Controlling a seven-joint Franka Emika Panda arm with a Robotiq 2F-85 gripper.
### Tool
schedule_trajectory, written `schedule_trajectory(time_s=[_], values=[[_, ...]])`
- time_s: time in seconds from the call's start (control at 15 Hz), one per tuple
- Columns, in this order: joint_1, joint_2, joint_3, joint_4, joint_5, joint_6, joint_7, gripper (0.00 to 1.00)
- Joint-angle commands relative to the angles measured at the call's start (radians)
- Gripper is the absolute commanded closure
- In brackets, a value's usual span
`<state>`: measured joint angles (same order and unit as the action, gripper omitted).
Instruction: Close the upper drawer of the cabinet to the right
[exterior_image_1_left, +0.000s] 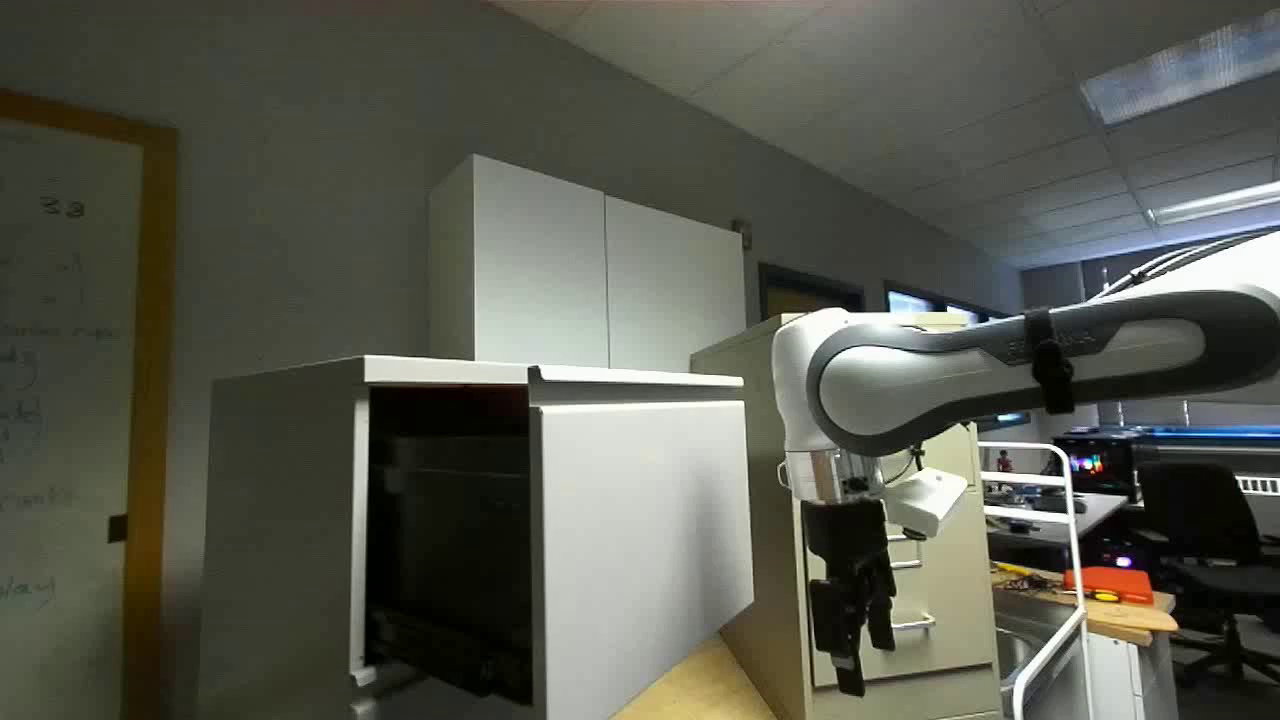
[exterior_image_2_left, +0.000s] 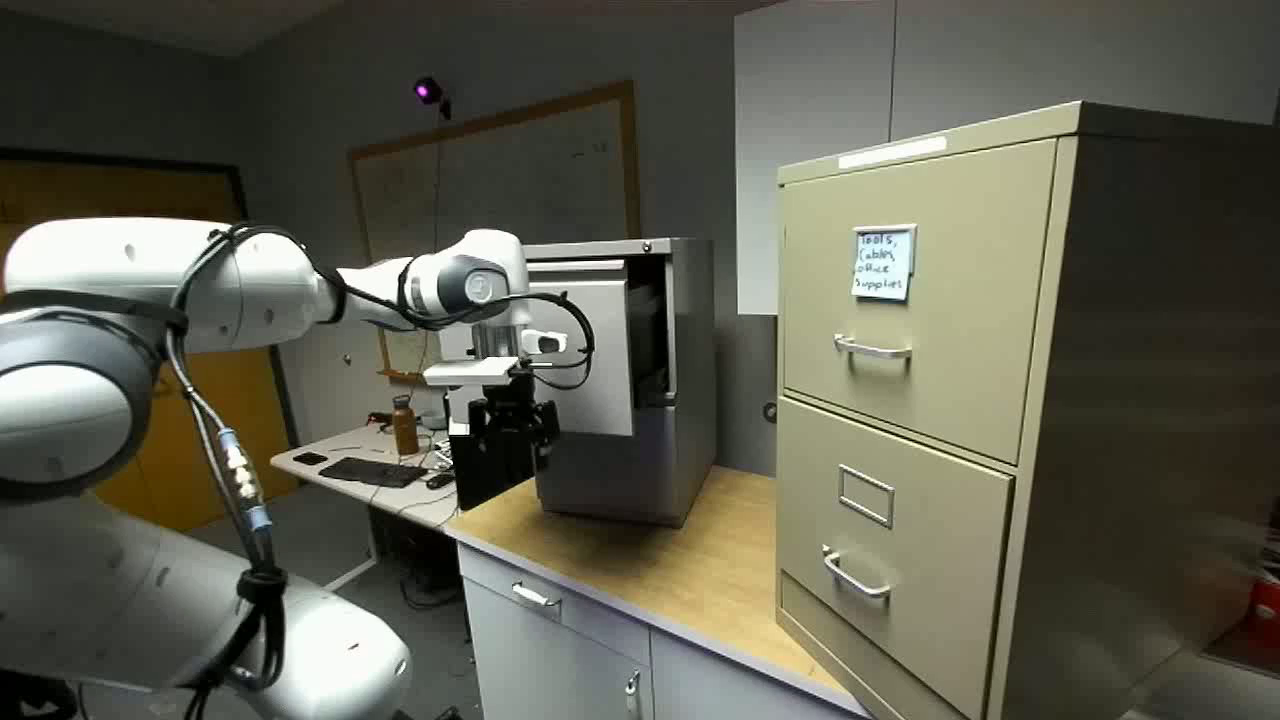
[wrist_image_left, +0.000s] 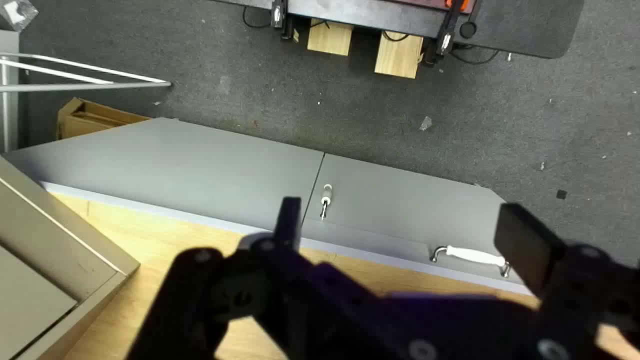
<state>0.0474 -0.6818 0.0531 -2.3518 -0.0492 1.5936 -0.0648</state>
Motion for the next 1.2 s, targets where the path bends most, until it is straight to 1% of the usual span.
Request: schedule_trajectory(time_s=[0.0,1.13], values=[[0.007,0.001,-0.005,0.004,-0.003,-0.001,0.004,0.0],[0.011,0.01,-0.003,0.006,0.001,0.008,0.005,0.0]])
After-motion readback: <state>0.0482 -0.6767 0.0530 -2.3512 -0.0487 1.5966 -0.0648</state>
